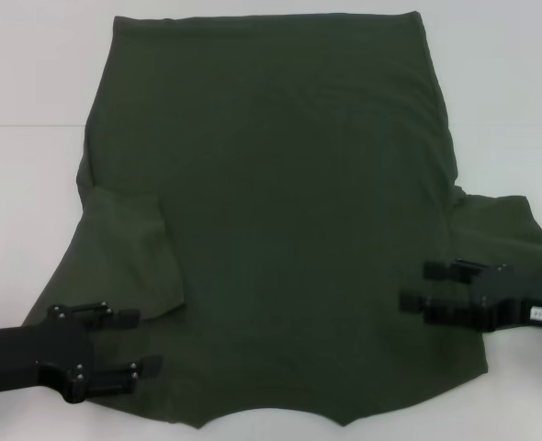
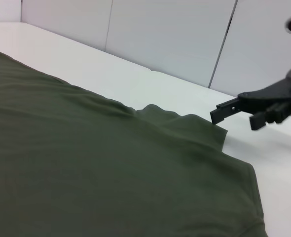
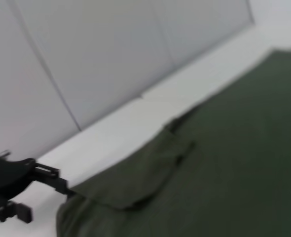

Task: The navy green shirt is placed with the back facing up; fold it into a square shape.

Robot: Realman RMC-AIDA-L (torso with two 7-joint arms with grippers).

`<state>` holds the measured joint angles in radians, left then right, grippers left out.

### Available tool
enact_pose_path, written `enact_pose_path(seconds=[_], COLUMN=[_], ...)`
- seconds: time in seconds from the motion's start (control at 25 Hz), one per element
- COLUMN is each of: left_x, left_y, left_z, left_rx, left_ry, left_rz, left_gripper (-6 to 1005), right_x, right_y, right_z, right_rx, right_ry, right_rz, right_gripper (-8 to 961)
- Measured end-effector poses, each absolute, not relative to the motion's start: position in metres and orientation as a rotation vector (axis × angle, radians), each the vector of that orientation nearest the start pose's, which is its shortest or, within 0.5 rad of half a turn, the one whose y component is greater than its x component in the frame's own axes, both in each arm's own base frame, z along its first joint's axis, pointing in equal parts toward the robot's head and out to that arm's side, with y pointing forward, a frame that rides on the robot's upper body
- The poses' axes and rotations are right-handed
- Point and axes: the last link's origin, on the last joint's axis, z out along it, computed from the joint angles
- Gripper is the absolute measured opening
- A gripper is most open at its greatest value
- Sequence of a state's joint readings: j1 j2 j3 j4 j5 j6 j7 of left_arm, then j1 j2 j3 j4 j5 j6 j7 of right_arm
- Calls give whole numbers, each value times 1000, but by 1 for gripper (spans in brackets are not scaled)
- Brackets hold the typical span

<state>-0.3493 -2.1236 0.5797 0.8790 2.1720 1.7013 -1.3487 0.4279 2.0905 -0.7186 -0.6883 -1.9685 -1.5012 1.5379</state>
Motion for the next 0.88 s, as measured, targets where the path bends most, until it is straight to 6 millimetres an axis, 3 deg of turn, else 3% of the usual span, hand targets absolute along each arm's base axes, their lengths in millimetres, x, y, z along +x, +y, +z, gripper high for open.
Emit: enact_pose_path(seconds=[0.44, 0.68, 0.88], left_x=[-307, -306, -306], left_y=[271, 270, 270], left_z=[22, 21, 21], left_rx=[-2740, -2746, -2750], left_ry=[-622, -612, -607], left_rz=[-533, -530, -530], left_gripper=[752, 753, 753], right_x=[284, 292, 305], right_y=[334, 338, 340], right_z=[54, 83, 101], right_rx=[-2386, -2179, -2055], right_ry=[1515, 1715, 1770], right_rz=[337, 258, 211], right_gripper=[890, 889, 888])
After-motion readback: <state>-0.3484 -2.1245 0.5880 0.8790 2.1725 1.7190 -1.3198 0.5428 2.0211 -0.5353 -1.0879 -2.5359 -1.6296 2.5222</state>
